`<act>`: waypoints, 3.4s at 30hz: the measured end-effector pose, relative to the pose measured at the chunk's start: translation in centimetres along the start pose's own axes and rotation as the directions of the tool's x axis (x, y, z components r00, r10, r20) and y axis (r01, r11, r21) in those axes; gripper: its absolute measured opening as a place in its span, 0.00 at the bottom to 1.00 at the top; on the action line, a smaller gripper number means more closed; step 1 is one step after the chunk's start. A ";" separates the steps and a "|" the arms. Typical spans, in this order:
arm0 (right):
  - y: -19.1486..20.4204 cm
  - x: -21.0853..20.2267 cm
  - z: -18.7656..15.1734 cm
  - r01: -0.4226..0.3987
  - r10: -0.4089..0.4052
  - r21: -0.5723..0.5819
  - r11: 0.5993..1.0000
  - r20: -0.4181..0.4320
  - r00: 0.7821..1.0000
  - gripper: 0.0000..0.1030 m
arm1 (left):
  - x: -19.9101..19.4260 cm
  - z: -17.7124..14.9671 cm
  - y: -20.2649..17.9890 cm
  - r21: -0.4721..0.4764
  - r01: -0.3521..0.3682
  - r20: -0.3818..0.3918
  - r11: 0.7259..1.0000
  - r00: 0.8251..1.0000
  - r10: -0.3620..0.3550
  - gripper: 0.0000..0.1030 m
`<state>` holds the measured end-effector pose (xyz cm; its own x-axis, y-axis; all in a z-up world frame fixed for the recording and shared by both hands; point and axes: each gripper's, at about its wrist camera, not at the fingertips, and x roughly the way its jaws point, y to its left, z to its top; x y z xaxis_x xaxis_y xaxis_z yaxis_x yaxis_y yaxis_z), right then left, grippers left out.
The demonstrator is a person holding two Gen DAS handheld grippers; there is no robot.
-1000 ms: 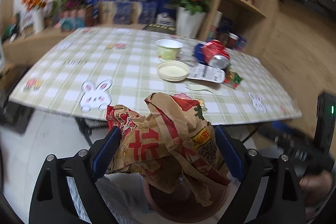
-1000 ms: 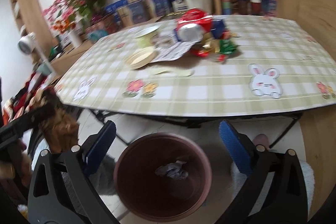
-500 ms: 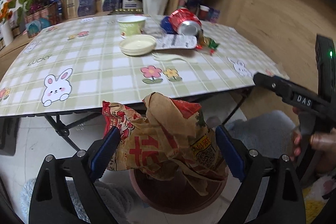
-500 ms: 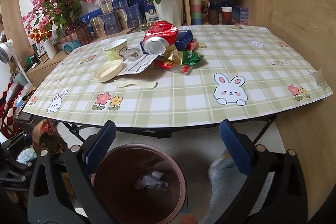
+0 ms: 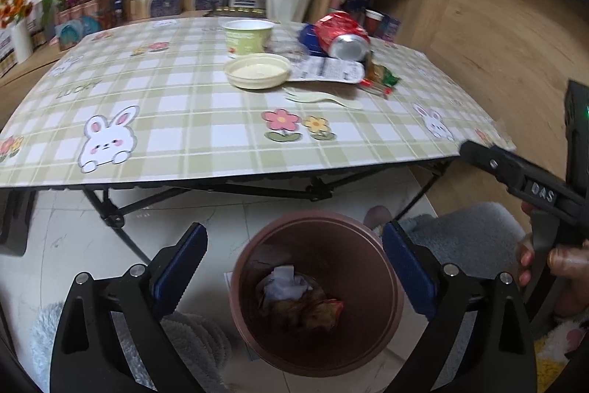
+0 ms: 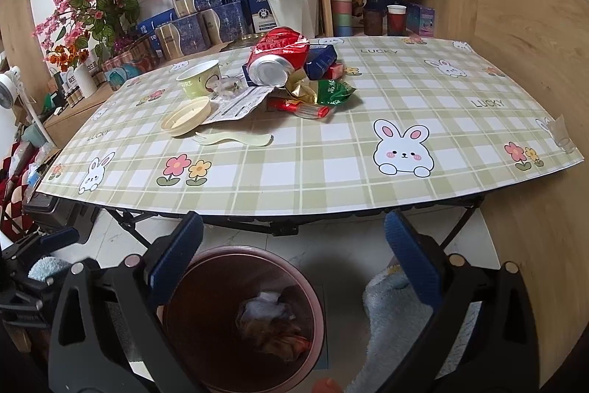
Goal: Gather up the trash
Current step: 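Reach the left tool to the table and grasp the round beige lid, then grasp the green snack wrapper with the right tool while the left tool holds the lid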
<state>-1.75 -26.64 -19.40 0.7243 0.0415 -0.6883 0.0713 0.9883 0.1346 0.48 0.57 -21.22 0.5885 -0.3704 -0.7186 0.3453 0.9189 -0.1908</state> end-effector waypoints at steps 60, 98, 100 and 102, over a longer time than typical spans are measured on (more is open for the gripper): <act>-7.1 8.3 5.6 0.028 -0.028 -0.004 1.000 -0.009 1.000 0.95 | 18.9 18.0 4.3 -0.097 -0.133 -0.147 0.986 0.982 0.117 0.91; -2.2 17.9 12.6 -0.046 0.013 -0.351 0.935 -0.096 0.995 0.69 | 9.9 14.3 3.4 -0.075 0.015 -0.030 0.997 0.999 -0.018 0.81; -2.4 17.7 12.5 -0.065 0.033 -0.331 0.941 -0.100 0.994 0.51 | 9.8 14.1 2.9 -0.065 0.020 -0.028 0.998 0.999 -0.022 0.81; -2.8 17.4 12.4 -0.082 0.053 -0.302 0.950 -0.102 0.993 0.34 | 9.6 13.9 2.5 -0.054 0.026 -0.020 0.998 0.999 -0.027 0.81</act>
<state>19.17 -30.47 -22.87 0.6537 0.1089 -0.7489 -0.1990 0.9795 -0.0312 17.13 -2.60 -19.33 0.5640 -0.3925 -0.7265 0.3206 0.9149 -0.2453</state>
